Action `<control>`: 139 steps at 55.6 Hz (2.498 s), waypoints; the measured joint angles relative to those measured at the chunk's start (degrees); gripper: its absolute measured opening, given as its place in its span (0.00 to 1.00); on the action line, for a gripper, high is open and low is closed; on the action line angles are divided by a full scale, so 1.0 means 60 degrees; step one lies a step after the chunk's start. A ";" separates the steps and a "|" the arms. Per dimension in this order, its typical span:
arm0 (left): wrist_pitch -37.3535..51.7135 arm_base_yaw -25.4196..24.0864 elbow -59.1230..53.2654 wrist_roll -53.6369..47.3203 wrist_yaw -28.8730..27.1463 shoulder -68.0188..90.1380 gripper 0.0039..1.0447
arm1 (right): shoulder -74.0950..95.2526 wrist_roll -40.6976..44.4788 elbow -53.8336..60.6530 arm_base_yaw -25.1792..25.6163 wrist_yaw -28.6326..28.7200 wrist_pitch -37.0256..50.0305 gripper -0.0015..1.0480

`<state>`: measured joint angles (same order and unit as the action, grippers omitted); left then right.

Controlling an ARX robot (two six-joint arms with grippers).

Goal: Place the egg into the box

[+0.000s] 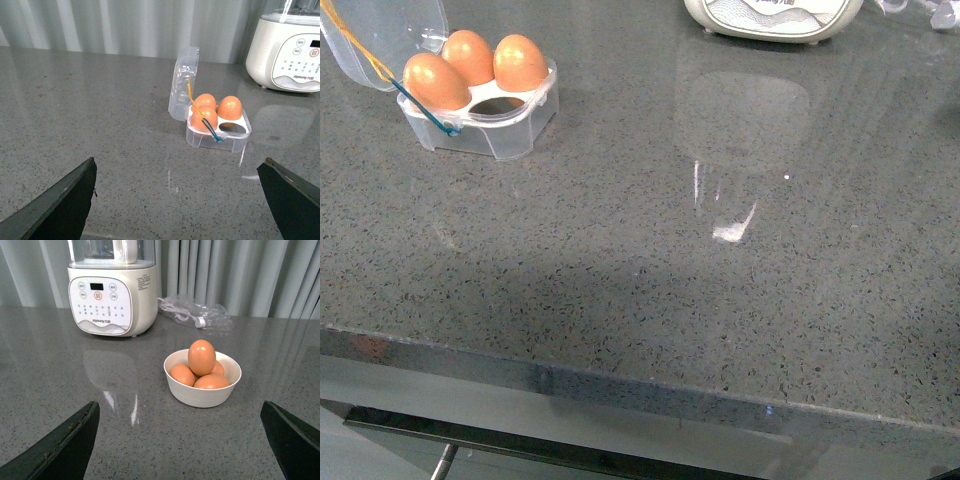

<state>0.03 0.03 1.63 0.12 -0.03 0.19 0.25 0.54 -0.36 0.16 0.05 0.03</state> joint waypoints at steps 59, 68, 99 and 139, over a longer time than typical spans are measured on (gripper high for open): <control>0.0000 0.0000 0.0000 0.0000 0.0000 0.0000 0.94 | 0.0000 0.0000 0.0000 0.0000 0.0000 0.0000 0.93; 0.0000 0.0000 0.0000 0.0000 0.0000 0.0000 0.94 | 0.0000 0.0000 0.0000 0.0000 0.0000 0.0000 0.93; 0.0000 0.0000 0.0000 0.0000 0.0000 0.0000 0.94 | 0.1985 -0.0233 -0.0535 -0.2324 -0.5395 0.0718 0.93; 0.0000 0.0000 0.0000 0.0000 -0.0004 0.0000 0.94 | 1.3846 0.1942 -0.5231 0.2004 0.0463 0.6998 0.93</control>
<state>0.03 0.03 1.63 0.12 -0.05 0.19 83.33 12.19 -31.75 12.19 2.83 42.02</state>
